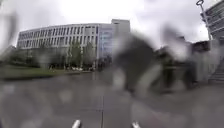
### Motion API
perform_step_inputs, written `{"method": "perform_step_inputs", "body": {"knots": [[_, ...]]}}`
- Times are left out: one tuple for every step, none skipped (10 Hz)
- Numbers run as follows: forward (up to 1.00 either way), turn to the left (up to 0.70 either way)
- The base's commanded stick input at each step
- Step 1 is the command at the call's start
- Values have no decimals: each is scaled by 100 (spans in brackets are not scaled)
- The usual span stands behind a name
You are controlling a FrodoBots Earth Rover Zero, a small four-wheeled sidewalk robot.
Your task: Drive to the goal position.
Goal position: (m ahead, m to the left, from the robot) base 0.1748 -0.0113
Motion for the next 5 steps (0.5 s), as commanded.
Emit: {"method": "perform_step_inputs", "body": {"knots": [[70, 0], [70, 0], [70, 0], [70, 0], [70, 0]]}}
